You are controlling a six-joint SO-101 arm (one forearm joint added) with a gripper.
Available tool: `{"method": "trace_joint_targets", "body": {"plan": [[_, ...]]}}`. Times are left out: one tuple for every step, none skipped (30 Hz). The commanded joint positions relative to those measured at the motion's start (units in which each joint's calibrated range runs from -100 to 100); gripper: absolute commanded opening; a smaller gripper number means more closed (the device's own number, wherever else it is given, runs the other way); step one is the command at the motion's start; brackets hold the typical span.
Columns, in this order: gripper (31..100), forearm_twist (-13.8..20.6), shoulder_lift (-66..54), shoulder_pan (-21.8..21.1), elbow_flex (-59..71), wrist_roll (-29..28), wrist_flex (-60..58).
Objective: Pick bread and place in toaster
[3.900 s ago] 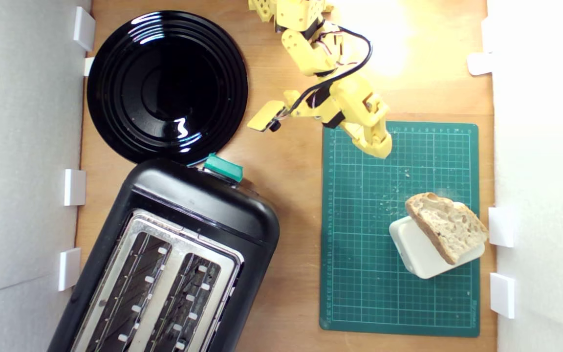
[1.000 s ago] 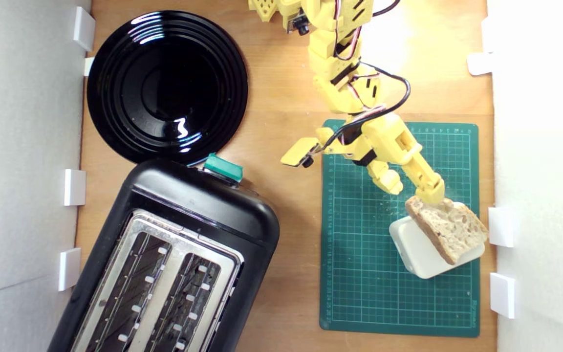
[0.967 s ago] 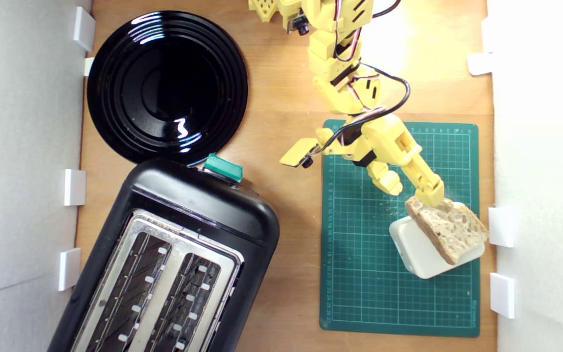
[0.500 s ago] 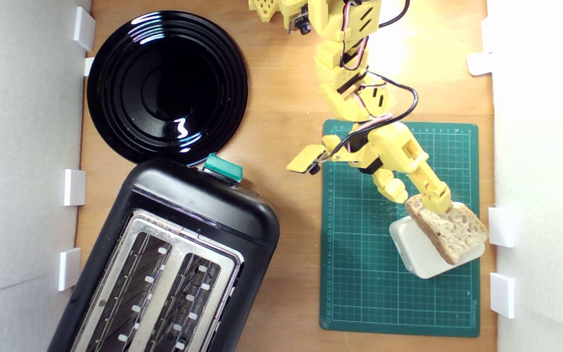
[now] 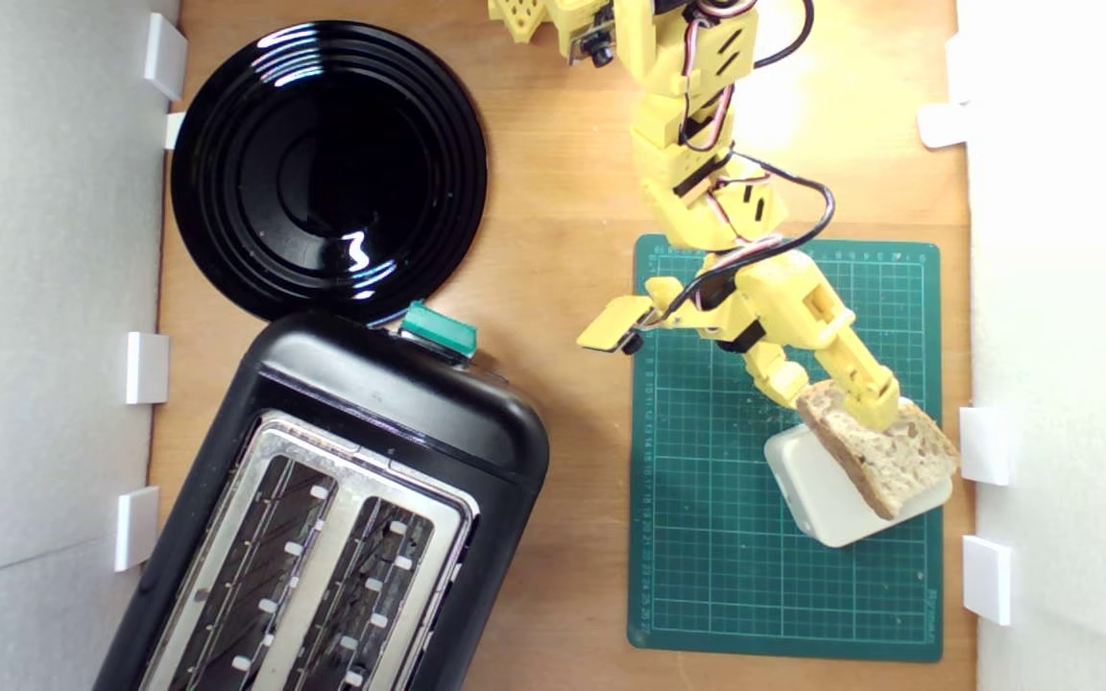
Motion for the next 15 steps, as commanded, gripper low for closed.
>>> {"method": "trace_joint_targets", "body": {"plan": [[90.3,-0.6,-0.5,-0.9,-3.4,0.3,-1.6],[90.3,-0.6,-0.5,-1.0,-3.6,0.3,-1.6],[90.3,-0.6,-0.5,-1.0,-3.6,0.3,-1.6],[90.3,-0.6,-0.5,-1.0,-3.6,0.3,-1.6],[90.3,-0.6,-0.5,-1.0,-3.6,0.3,-1.6],[90.3,-0.6,-0.5,-1.0,-3.6,0.3,-1.6],[90.3,-0.6,-0.5,-1.0,-3.6,0.3,-1.5],[90.3,-0.6,-0.5,-1.0,-3.6,0.3,-1.5],[90.3,-0.6,-0.5,-1.0,-3.6,0.3,-1.5],[90.2,-0.6,-0.5,-1.0,-3.6,0.3,-1.5],[90.2,-0.6,-0.5,-1.0,-3.6,0.3,-1.5],[90.2,-0.6,-0.5,-1.0,-3.6,0.3,-1.5],[90.2,-0.6,-0.5,-1.0,-3.6,0.3,-1.4],[89.7,-0.6,-0.5,-1.0,-3.6,0.3,-1.4],[85.7,-0.6,-0.5,-1.0,-3.7,0.3,-1.4]]}}
